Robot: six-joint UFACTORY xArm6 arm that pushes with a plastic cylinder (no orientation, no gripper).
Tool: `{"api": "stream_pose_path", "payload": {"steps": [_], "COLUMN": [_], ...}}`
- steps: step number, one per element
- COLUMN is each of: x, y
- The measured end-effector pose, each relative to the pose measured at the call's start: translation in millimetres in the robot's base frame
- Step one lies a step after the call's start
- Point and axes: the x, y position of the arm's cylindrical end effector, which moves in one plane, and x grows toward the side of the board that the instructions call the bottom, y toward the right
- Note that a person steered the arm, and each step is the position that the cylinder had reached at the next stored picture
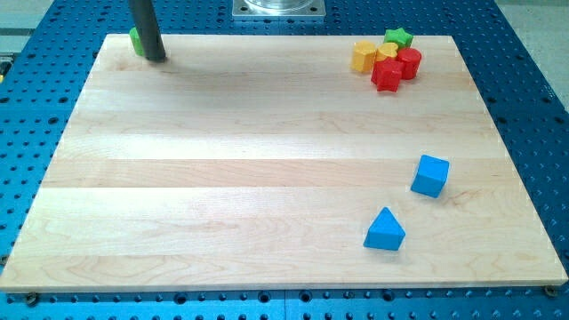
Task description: Place the yellow hexagon and the green star diagonal to each other
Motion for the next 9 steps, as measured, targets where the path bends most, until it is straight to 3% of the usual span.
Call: {"api": "stream_pose_path", "payload": {"steps": [2,3,5,7,9], "x": [121.6,128.7,138.9,62.8,-55.4], "y": [83.2,149.1,338.3,436.5,455.8]}}
